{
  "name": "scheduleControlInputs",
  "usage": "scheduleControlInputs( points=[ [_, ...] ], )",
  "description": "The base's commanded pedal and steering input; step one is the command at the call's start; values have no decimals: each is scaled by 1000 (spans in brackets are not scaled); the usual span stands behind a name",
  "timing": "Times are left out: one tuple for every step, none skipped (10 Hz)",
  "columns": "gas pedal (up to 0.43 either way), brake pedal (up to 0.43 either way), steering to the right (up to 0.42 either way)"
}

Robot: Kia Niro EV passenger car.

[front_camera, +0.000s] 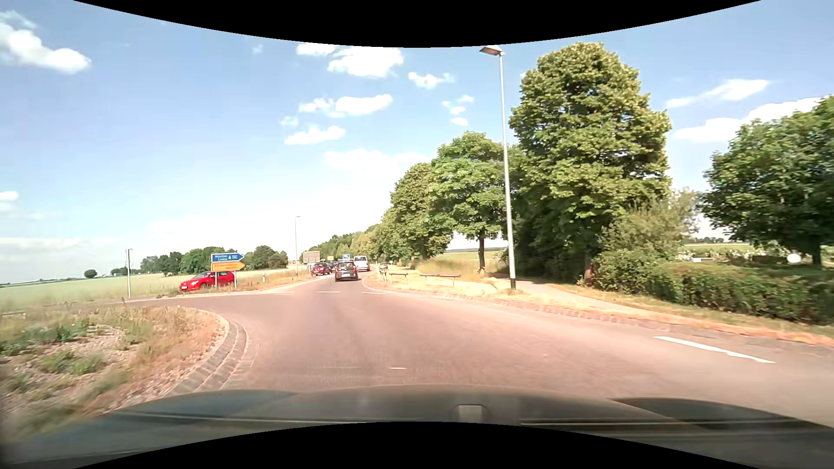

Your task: Follow the waypoints while adhering to traffic rules and regulations

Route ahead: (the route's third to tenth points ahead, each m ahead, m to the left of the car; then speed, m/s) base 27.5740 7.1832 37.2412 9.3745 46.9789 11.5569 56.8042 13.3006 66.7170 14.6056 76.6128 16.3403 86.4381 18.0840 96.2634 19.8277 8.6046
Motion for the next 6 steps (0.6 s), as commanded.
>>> scheduleControlInputs(
  points=[
    [118,6,-140],
    [118,6,-137],
    [118,6,-137],
    [79,6,-136],
    [79,6,-136],
    [79,6,-134]
  ],
)
